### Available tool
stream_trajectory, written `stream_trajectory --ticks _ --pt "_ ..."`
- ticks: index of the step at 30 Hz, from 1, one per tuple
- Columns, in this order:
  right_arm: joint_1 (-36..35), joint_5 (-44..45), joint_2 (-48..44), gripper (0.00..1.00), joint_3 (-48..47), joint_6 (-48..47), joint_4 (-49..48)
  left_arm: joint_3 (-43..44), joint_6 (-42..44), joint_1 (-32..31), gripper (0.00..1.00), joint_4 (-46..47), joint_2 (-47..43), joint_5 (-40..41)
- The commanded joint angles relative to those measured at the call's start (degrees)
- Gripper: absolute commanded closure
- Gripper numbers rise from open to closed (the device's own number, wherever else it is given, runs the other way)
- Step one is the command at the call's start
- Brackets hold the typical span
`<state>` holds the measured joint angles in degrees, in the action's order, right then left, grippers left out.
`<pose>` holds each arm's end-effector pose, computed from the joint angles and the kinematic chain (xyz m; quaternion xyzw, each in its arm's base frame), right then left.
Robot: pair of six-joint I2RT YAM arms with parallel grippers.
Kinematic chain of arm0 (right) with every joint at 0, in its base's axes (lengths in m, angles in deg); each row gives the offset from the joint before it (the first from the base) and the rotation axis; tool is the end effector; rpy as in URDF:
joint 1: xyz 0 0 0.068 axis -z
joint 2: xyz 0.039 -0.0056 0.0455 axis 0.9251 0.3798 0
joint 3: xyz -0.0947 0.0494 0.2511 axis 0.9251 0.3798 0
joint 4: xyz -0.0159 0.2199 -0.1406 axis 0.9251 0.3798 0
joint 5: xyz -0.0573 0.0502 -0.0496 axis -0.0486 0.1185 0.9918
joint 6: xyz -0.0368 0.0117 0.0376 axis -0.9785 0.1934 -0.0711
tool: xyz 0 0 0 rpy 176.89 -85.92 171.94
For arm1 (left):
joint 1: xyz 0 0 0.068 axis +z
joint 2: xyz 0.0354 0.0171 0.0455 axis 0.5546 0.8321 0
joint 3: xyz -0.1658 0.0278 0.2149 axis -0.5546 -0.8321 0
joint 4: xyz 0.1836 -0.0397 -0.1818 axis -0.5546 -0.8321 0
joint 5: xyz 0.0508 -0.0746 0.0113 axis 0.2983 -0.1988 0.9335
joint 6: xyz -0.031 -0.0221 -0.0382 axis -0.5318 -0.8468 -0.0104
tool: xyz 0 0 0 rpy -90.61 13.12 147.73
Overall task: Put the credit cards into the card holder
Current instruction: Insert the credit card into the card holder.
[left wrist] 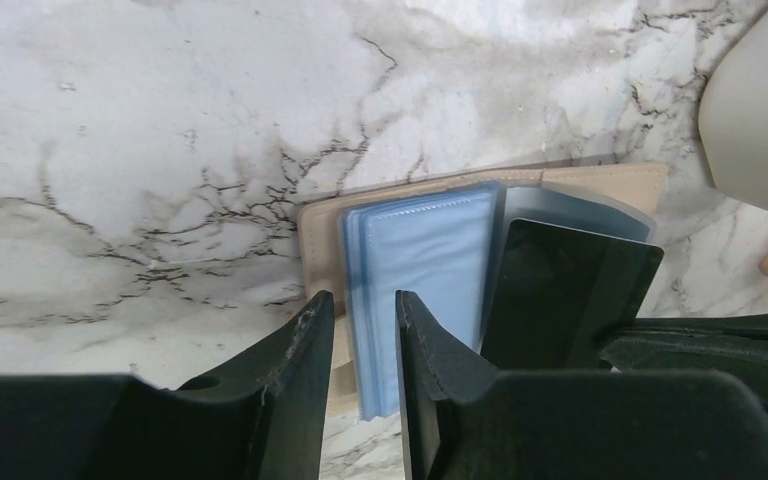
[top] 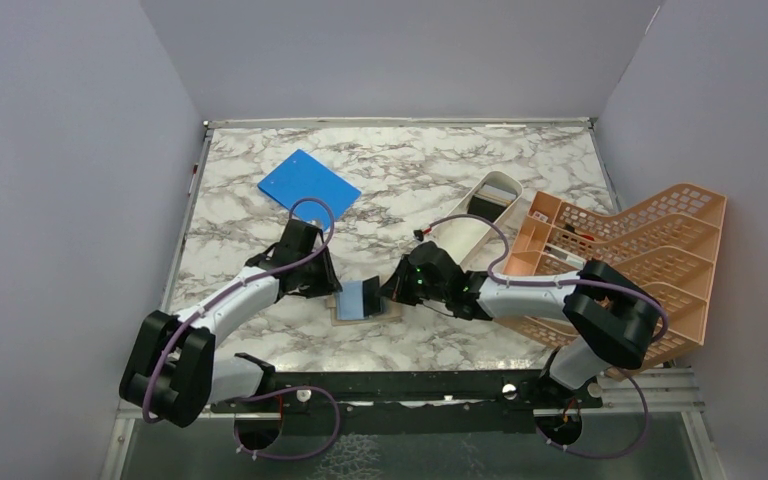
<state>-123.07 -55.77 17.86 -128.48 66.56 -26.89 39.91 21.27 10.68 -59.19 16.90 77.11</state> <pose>0.1788 0.2585 0.1679 0.0393 0.8867 0.3878 0.2488 0.2059 -0.0950 0.1731 -0.0690 0.9526 -0.2177 0.2011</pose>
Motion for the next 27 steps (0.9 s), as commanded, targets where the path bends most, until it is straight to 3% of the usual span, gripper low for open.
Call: stream_trajectory --ticks 1,6,27 --pt "-0.1 3.0 0.7 0.99 1.5 1.3 -1.7 1.5 0.6 -0.3 0.68 -2.9 -2.3 5.6" --pt "-0.1 4.1 0.7 0.99 1.5 0.9 -1.0 1.2 0.4 -0.3 0.77 -2.7 -0.5 5.6" --pt "-0.1 -1.6 5.6 0.99 2.6 3.0 -9.9 -2.5 -1.5 -0.5 0.84 2.3 2.0 3.4"
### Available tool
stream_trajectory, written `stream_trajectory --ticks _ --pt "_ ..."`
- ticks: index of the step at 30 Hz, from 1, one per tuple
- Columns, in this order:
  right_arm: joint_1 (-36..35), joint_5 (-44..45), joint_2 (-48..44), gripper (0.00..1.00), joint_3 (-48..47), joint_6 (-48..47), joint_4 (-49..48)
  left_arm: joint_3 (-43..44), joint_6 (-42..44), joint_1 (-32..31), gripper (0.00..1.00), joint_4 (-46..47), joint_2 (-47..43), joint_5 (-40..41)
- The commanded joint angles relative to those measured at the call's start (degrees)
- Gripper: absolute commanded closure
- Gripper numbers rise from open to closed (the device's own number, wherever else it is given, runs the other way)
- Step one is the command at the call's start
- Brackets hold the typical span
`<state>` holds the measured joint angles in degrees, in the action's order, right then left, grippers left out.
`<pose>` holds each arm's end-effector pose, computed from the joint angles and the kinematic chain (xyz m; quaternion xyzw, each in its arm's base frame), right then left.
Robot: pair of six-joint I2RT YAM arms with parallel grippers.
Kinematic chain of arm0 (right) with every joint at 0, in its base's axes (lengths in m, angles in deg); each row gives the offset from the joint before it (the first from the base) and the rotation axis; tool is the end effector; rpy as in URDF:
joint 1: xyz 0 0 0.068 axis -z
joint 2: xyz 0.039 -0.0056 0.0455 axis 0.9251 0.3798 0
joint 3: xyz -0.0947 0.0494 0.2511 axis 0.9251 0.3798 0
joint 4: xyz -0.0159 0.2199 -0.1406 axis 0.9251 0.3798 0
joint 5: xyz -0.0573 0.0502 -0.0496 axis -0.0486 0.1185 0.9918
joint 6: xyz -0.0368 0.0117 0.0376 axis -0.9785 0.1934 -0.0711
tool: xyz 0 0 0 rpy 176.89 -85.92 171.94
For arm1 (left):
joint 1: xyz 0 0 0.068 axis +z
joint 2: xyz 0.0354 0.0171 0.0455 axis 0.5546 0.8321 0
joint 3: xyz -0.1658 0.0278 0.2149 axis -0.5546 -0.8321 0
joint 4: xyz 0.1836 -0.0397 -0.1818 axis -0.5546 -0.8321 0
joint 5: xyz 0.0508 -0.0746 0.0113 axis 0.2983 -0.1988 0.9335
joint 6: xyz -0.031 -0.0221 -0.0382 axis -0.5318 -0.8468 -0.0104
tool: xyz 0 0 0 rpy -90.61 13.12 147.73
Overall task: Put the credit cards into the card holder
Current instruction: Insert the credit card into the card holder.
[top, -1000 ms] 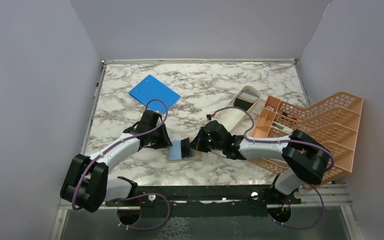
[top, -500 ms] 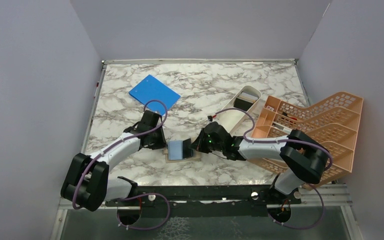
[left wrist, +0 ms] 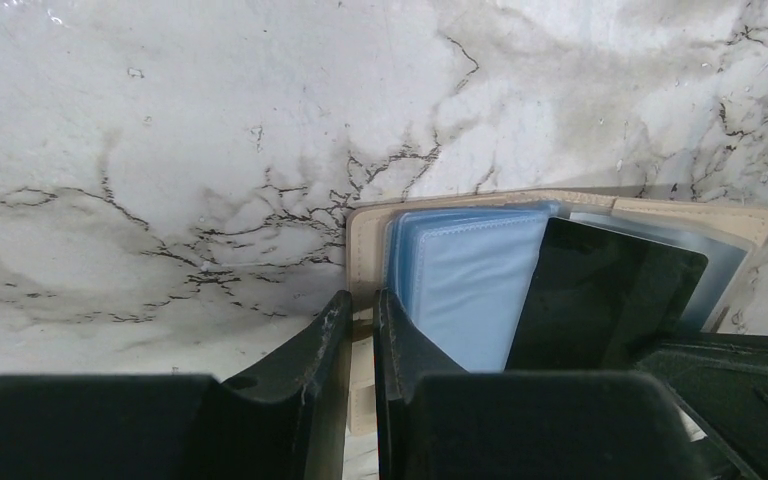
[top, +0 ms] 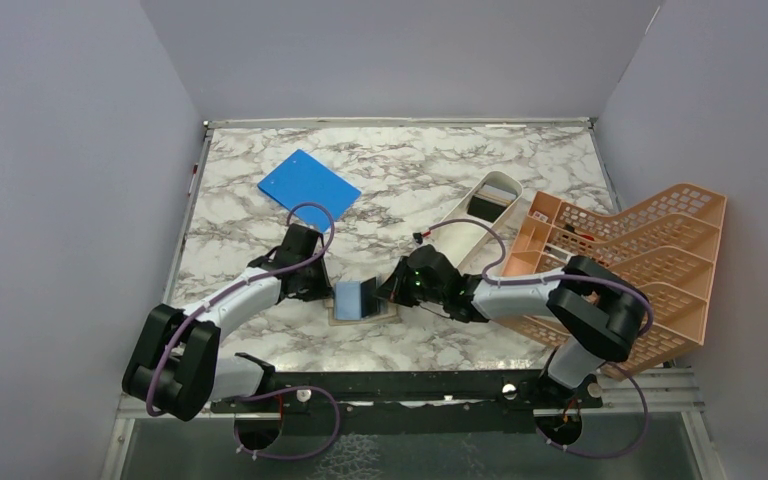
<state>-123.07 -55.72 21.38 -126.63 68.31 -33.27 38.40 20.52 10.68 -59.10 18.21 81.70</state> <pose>0.1803 0.2607 0.1505 0.0529 0.8819 0.3980 0.2473 0.2037 -0.0910 0.1606 -0.0888 0.9601 -0.1751 0.1989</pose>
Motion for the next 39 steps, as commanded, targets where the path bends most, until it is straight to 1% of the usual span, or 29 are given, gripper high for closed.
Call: stream_trajectory --ticks 1,4,9,12,16,23,28,34,39 --pt "-0.1 -1.7 2.3 0.99 0.8 1.6 -3.8 -1.1 -0.8 -0.5 0.84 2.2 0.9 -1.4" --pt "-0.1 -2.2 2.8 0.99 1.7 2.2 -6.1 -1.2 -0.9 -0.6 0.85 2.5 1.0 -1.6" --pt "0.0 -2.1 2.1 0.99 2.3 2.1 -7.3 -1.3 -0.9 -0.6 0.85 2.7 0.9 -1.5" --pt "0.0 -1.5 1.9 0.99 1.7 1.7 -5.6 -1.3 -0.8 -0.6 0.85 2.8 1.3 -1.8" --pt "0.0 -2.5 3.0 0.99 2.1 1.5 -6.7 -1.5 -0.8 -0.7 0.85 3.2 1.1 -2.2" --pt "0.0 -4.8 4.8 0.99 1.3 1.5 -3.8 -1.7 -1.0 -0.8 0.85 3.4 0.7 -2.0" --pt "0.0 -4.7 5.2 0.99 0.4 0.5 -0.4 -1.8 -1.1 -0.8 0.85 3.5 0.5 -2.6" --pt "-0.1 -5.6 8.2 0.90 -6.3 -3.5 6.1 -2.8 -1.6 -0.8 0.85 5.0 1.0 -4.9" --pt "-0.1 -5.6 9.2 0.83 -6.8 -1.8 5.6 -3.0 -1.8 -0.8 0.85 5.4 0.4 -4.3"
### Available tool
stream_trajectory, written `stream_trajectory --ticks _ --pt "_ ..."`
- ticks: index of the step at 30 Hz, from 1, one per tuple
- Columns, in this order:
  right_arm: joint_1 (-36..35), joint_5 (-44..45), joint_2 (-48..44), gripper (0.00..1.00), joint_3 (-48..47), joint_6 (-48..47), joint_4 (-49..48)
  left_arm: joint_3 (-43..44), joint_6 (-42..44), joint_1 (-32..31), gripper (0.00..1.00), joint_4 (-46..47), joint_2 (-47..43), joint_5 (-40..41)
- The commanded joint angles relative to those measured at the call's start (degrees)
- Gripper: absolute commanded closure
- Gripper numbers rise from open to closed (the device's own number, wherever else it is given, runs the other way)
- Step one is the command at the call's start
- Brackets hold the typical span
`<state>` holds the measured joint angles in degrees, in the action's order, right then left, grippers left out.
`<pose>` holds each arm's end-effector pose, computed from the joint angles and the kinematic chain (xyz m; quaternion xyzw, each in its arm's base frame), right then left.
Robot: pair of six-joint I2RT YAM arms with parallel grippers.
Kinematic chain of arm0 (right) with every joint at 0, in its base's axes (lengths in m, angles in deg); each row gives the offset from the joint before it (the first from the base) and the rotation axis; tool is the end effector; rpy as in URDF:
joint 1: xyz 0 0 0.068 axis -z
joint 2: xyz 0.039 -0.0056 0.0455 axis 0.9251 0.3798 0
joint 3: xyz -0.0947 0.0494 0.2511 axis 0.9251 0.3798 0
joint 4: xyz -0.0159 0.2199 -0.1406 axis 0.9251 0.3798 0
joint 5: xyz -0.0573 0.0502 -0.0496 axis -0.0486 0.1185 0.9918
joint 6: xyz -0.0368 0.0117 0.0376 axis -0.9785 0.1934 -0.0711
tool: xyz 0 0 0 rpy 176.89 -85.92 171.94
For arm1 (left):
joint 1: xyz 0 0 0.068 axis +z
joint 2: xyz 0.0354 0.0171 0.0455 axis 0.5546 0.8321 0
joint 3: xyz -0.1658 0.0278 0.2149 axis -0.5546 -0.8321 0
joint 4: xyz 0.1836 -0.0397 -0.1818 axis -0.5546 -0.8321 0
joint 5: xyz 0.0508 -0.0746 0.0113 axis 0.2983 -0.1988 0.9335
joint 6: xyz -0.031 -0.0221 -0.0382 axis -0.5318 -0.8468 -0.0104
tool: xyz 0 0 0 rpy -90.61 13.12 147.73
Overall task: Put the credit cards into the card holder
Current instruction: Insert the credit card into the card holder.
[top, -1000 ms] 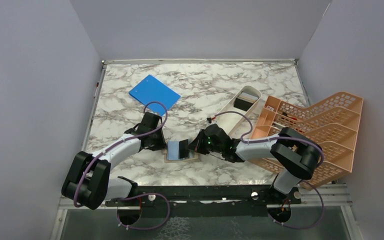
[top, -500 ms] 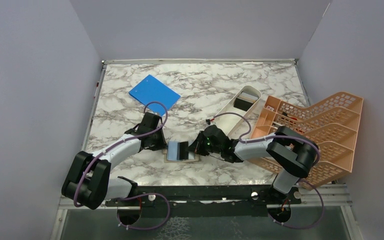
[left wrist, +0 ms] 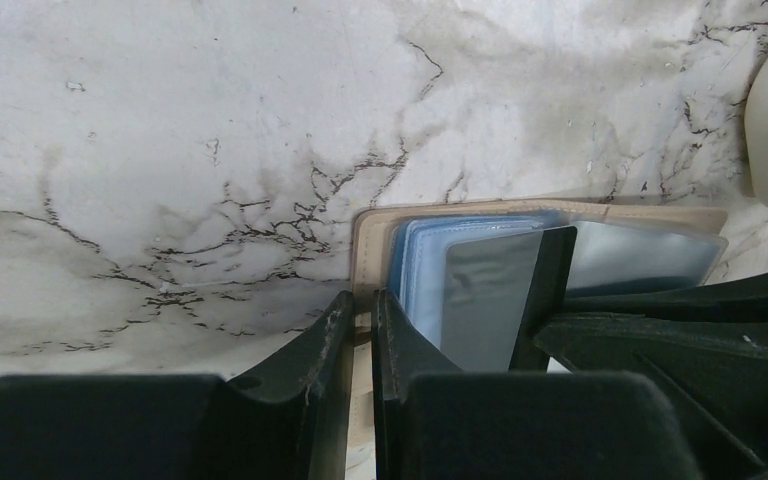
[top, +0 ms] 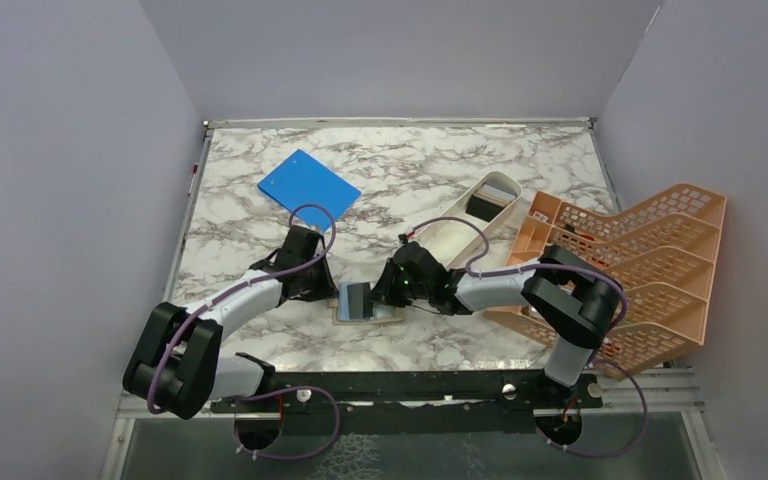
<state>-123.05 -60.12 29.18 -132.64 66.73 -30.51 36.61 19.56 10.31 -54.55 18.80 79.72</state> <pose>0.1924 0.2829 0.1331 0.0249 0.9006 0.3826 0.2046 0.2038 -0.0939 0.1544 -0.0873 0.9542 -0.2005 0.2043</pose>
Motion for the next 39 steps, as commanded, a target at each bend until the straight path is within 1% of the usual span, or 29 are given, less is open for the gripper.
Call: stream_trajectory --ticks 1,3,5,8,11,18,20,25,27,29,30,32,36,39 --pt "-0.1 -1.1 1.3 0.81 -0.9 -0.2 2.8 -1.3 -0.9 -0.4 0.86 0.8 -0.4 -2.1" --pt "-0.1 -0.5 1.0 0.75 -1.6 -0.7 3.9 -1.3 -0.9 -0.5 0.86 0.9 -0.5 -2.1" --pt "-0.1 1.3 0.1 0.70 -2.3 -1.5 7.6 -1.4 -0.9 -0.5 0.86 1.0 -0.4 -2.2" --pt "-0.1 4.7 -3.2 0.62 -1.9 -2.9 11.1 -1.6 -0.8 -0.4 0.86 1.5 -0.2 -2.4" --pt "-0.1 4.8 -5.1 0.58 -1.3 -3.8 12.4 -1.8 -0.9 -0.5 0.86 2.0 -0.1 -2.5" --pt "-0.1 0.6 -2.8 0.58 -1.8 -3.4 9.5 -2.7 -1.6 -0.5 0.86 3.7 0.4 -2.9" --pt "-0.1 -0.9 -1.7 0.59 -2.4 -3.5 8.2 -2.9 -1.5 -0.5 0.86 4.1 0.3 -2.8" --pt "-0.3 -3.0 0.1 0.66 -4.7 -3.3 6.9 -3.4 -2.0 -0.4 0.86 4.6 0.4 -3.0" --pt "-0.3 -3.9 0.5 0.71 -4.9 -3.8 5.4 -3.6 -2.0 -0.4 0.86 4.9 0.5 -3.2" --pt "-0.3 -4.1 0.9 0.77 -5.5 -4.1 6.0 -3.6 -1.8 -0.5 0.86 4.9 0.5 -3.3" --pt "-0.3 -4.2 1.2 0.78 -5.5 -4.1 6.0 -3.6 -1.7 -0.6 0.86 4.9 0.4 -3.4" --pt "-0.3 -4.8 1.6 0.78 -5.4 -3.9 5.6 -3.7 -1.7 -0.5 0.86 4.9 0.4 -3.5" --pt "-0.3 -5.8 2.4 0.66 -6.1 -4.0 6.3 -3.5 -1.7 -0.6 0.87 4.8 0.7 -3.9" --pt "-0.3 -4.4 1.0 0.63 -6.1 -4.2 8.8 -3.1 -1.5 -0.5 0.87 4.0 0.7 -4.1"
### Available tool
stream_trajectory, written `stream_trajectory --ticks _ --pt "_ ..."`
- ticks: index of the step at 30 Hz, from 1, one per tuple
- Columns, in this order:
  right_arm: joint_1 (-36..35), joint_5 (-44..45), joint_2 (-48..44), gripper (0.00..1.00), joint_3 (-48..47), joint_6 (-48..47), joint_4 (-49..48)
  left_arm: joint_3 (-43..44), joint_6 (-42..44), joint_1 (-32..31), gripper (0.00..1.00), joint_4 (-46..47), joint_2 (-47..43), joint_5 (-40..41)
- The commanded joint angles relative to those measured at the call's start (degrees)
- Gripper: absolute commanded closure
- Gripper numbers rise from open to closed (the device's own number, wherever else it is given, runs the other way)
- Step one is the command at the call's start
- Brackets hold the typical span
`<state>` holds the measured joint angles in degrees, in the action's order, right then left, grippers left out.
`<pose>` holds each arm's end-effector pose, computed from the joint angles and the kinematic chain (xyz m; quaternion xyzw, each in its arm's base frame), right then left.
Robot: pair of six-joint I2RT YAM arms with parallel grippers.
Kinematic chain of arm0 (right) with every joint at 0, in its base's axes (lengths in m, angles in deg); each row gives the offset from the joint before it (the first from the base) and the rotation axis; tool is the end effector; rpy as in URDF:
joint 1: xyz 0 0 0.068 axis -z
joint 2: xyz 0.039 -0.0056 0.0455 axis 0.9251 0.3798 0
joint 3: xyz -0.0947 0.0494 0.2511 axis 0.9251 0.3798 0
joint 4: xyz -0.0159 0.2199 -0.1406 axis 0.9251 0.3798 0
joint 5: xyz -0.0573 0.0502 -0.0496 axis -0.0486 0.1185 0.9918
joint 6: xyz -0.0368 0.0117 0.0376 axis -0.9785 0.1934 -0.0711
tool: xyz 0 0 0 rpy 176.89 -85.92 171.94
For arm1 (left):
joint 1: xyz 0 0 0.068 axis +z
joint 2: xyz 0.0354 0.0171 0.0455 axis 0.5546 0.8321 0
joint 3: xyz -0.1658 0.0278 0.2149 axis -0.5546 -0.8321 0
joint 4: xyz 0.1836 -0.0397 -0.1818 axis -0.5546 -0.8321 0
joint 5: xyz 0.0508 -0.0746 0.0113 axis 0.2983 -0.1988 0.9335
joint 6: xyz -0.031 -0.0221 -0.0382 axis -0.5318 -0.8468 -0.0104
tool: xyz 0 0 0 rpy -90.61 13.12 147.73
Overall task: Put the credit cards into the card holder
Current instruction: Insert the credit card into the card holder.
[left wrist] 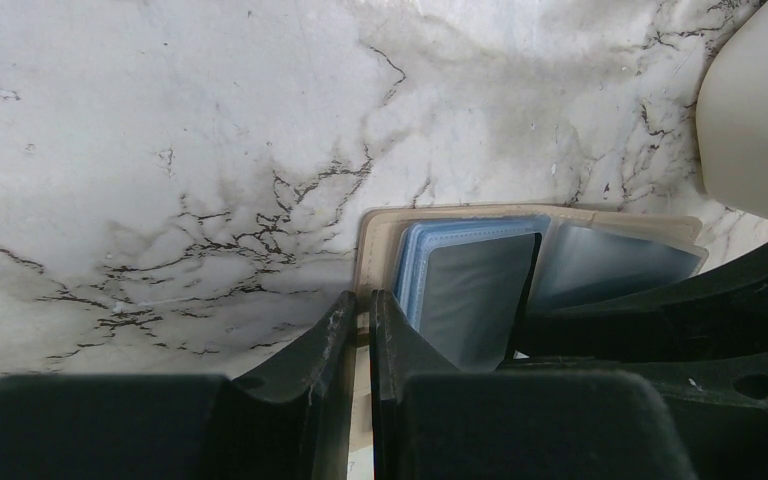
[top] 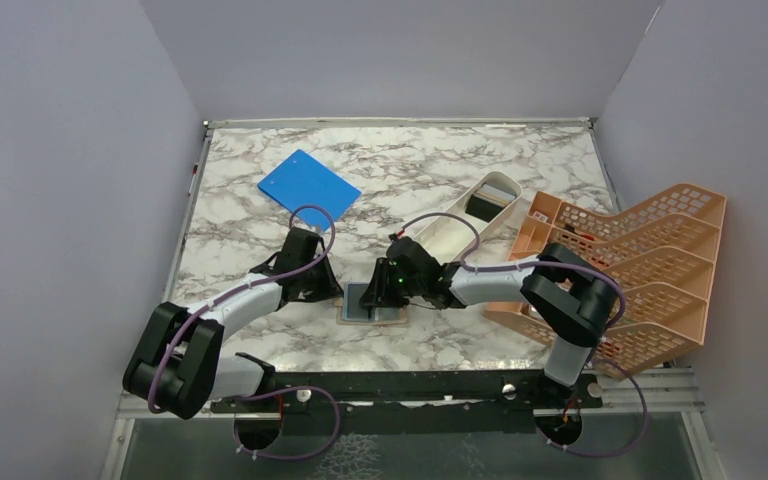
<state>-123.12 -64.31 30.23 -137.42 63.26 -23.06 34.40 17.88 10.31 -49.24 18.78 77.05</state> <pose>0.1960 0.2933 0.1394 -0.0166 0.9130 0.3701 0.1709 0.2031 -0.0954 0.1495 -0.0911 0.9442 -0.2349 0.2122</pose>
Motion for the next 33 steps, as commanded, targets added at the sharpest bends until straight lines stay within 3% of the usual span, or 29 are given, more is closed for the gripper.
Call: stream_trajectory --ticks 1,10,18,23,28,33 --pt "-0.3 0.4 -0.6 0.62 -1.5 -1.2 2.7 -0.7 0.2 -0.6 0.87 -1.7 0.5 -1.4" --pt "-0.3 1.0 -2.4 0.82 -3.5 -3.9 6.6 1.6 0.5 -0.5 0.86 -3.8 -1.1 -0.9" --pt "-0.3 0.9 -1.2 0.78 -3.5 -4.2 6.8 3.3 0.5 -0.6 0.81 -6.0 -2.7 -1.9" --pt "-0.3 4.4 -3.2 0.80 -2.4 -5.5 9.4 4.4 0.8 -0.6 0.78 -7.5 -5.2 -1.4" --pt "-0.3 4.9 -5.7 0.75 -2.7 -6.3 11.5 5.1 0.6 -0.6 0.76 -7.3 -6.8 -5.1" --pt "-0.3 4.9 -6.6 0.77 -3.0 -6.7 11.9 3.5 -0.3 -0.5 0.86 -3.4 -7.6 -10.7"
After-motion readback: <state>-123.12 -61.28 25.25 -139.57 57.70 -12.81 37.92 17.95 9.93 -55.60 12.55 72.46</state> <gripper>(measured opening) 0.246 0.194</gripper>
